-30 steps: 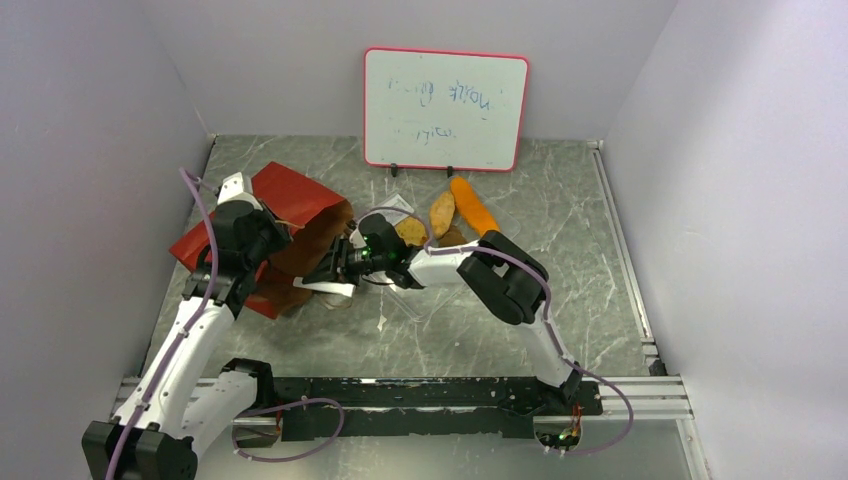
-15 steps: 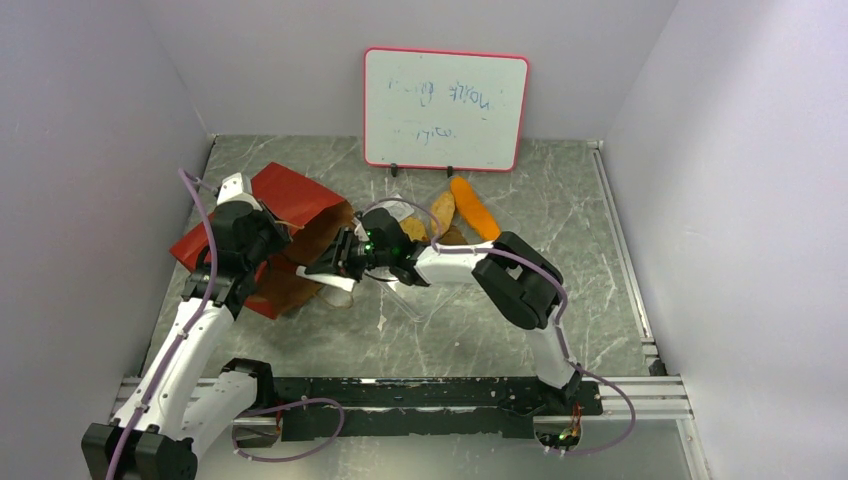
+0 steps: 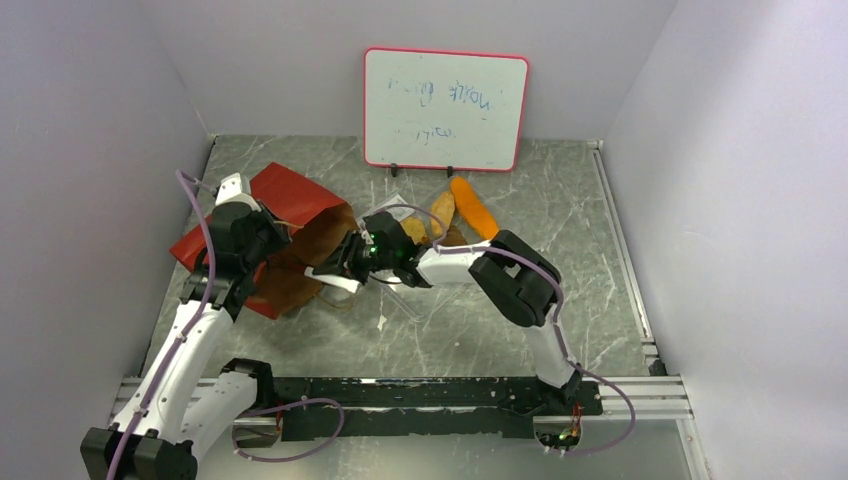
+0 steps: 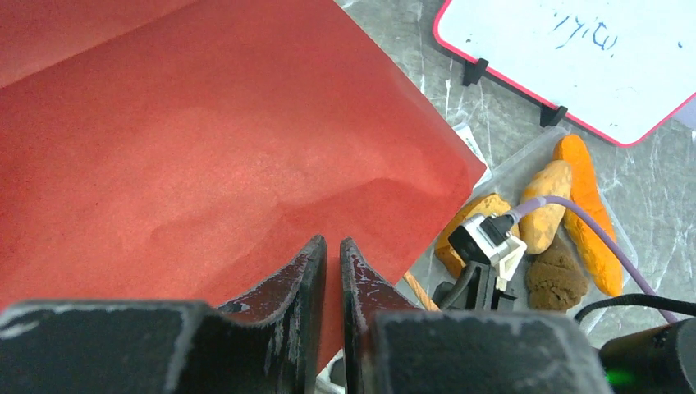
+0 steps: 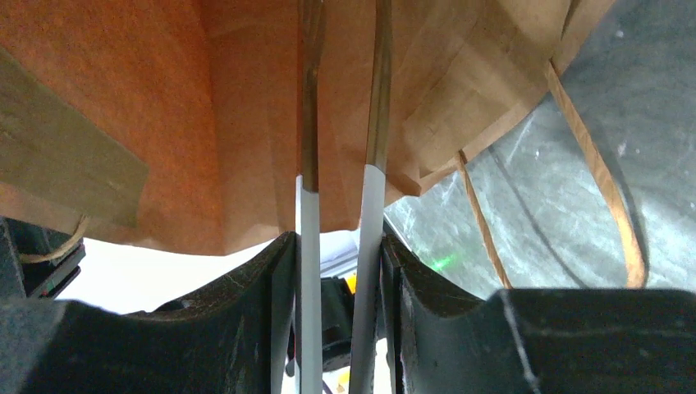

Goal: Take the fake bread out of the paper bag
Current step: Take out the fake bread from the paper bag.

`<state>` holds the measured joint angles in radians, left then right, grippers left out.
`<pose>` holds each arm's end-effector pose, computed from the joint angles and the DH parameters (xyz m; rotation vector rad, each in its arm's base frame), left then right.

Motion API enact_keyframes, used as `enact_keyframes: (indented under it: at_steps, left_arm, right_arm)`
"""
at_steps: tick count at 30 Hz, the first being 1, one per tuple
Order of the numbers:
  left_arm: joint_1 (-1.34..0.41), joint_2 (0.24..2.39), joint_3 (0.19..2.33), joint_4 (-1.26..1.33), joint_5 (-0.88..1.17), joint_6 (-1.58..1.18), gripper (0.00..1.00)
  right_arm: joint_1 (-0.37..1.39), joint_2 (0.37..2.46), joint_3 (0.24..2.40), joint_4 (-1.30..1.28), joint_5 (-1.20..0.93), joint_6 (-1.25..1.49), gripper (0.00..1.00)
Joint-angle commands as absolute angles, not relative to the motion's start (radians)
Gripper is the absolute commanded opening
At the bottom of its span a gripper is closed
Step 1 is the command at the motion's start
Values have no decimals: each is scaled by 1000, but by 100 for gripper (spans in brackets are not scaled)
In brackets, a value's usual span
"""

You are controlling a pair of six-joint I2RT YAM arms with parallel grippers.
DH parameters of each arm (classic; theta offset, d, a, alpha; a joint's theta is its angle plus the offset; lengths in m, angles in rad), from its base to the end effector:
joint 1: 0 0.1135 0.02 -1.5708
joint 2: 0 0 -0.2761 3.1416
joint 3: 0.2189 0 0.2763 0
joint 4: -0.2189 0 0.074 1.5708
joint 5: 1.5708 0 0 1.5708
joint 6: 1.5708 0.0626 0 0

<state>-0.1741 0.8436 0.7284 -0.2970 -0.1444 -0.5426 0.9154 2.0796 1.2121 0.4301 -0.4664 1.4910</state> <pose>0.2338 -0.0320 0.2939 -0.4572 1.9395 -0.3219 0.2778 0.4075 0.1327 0.3569 2.5739 1.7450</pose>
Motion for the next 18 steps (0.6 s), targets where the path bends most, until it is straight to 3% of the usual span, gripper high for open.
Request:
enact_keyframes:
  at_steps: [1,18]
  left_arm:
    - [-179,823,752,-299,-111,-551,7]
    - [-179,827,742,-288,-81,-559,7]
  right_arm:
    - [912,2129,1275,465,-451,1524,38]
    - [919,2273,1434,453,-463,1581,39]
